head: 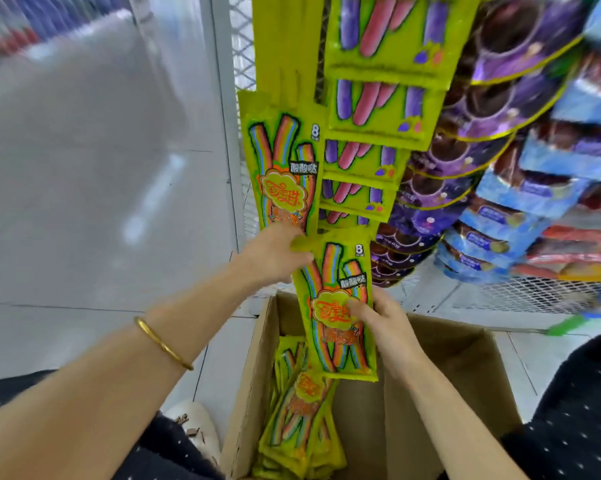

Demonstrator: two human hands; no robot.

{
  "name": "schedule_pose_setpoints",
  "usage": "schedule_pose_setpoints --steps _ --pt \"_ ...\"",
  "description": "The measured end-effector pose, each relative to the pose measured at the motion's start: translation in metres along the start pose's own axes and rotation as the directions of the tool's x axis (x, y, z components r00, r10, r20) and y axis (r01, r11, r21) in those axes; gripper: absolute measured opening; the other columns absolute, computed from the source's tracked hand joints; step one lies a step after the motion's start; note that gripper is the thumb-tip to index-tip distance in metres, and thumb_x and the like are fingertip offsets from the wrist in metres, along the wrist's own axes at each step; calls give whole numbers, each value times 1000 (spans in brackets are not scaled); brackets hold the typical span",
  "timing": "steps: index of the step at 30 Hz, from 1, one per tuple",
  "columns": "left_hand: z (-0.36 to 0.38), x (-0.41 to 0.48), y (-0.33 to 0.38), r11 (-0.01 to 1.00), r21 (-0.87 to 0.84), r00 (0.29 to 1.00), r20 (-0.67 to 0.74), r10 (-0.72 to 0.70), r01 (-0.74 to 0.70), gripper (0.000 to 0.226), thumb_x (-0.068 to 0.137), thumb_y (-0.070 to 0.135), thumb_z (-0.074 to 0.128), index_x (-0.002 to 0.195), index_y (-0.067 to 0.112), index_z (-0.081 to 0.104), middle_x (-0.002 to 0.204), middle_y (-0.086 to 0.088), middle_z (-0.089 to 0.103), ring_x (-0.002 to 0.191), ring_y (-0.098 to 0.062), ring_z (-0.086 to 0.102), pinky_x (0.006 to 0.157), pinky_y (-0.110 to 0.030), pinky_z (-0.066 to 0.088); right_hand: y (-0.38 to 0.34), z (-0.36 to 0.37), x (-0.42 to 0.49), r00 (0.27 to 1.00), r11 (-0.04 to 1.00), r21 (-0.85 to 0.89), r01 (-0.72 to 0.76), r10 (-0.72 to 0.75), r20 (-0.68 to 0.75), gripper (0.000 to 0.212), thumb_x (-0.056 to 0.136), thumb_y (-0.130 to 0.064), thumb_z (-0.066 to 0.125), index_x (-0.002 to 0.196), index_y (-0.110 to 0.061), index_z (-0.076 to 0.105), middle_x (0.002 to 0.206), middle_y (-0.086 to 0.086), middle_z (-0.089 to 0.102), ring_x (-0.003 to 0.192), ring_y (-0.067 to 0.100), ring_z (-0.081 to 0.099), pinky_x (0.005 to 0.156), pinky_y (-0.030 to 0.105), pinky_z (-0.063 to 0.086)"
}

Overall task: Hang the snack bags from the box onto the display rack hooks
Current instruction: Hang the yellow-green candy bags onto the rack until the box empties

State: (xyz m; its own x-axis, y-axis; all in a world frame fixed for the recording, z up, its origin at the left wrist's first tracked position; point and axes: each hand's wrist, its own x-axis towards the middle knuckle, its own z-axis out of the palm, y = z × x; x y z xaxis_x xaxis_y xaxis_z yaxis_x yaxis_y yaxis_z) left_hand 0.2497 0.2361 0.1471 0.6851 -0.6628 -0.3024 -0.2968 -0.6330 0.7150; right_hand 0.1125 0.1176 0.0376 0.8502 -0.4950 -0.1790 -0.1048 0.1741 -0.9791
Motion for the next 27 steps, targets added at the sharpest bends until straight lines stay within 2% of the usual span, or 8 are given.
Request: schedule_pose_setpoints --steps 4,8,10,12,15,18,22,27 --pt "-15 -16 29 993 23 990 -79 113 -112 40 91 21 60 128 9 52 116 2 46 54 -16 61 56 -21 51 -56 11 -5 868 881 -222 417 -459 -191 38 73 -21 69 92 -31 39 97 -6 52 91 -1 55 80 20 46" --pt "-48 -36 46 985 -50 978 -138 159 -167 30 89 20 63 116 9 58 86 -13 58 48 -13 58 69 -38 56 -116 31 -4 689 643 -387 661 -725 -28 41 79 -3 65 83 -34 39 101 -23 57 100 -3 55 84 21 48" --pt "-70 -46 53 973 -113 974 -127 185 -200 24 89 22 61 108 6 63 91 -19 66 64 -17 63 69 -33 56 -139 40 -2 615 547 -425 721 -788 27 36 81 0 62 82 -28 41 104 -15 59 97 -1 55 80 15 46" --pt "-93 -51 58 954 -150 950 -219 222 -258 25 89 32 59 107 15 64 102 -7 68 88 -14 65 71 -26 57 -157 49 -2 554 495 -419 761 -832 23 39 82 4 61 80 -24 34 100 -5 59 91 -3 53 75 10 41" --pt "-118 -41 67 906 -172 791 -567 230 -387 25 90 37 57 107 18 58 105 6 63 97 -9 60 83 -32 54 -180 61 -1 453 379 -467 799 -890 54 44 83 5 58 75 -25 26 92 2 54 95 -2 51 78 7 36" --pt "-128 -23 80 887 -127 672 -702 236 -443 27 91 26 57 115 14 51 109 1 59 98 -12 57 87 -34 51 -197 71 5 357 233 -569 789 -927 114 50 80 10 55 76 -29 24 85 7 51 88 25 53 73 24 42" --pt "-134 -2 89 878 -197 659 -735 163 -436 35 88 28 62 116 11 51 106 -5 63 94 -18 62 83 -38 53 -211 76 8 280 166 -585 794 -953 111 33 73 19 55 75 -9 36 80 14 50 80 31 50 68 31 40" --pt "-141 1 95 842 -349 757 -646 101 -411 20 88 24 63 103 11 59 101 -14 65 83 -22 61 83 -40 52 -220 77 14 309 216 -599 771 -950 55 45 77 18 53 76 -19 29 78 13 42 79 35 46 67 38 36"
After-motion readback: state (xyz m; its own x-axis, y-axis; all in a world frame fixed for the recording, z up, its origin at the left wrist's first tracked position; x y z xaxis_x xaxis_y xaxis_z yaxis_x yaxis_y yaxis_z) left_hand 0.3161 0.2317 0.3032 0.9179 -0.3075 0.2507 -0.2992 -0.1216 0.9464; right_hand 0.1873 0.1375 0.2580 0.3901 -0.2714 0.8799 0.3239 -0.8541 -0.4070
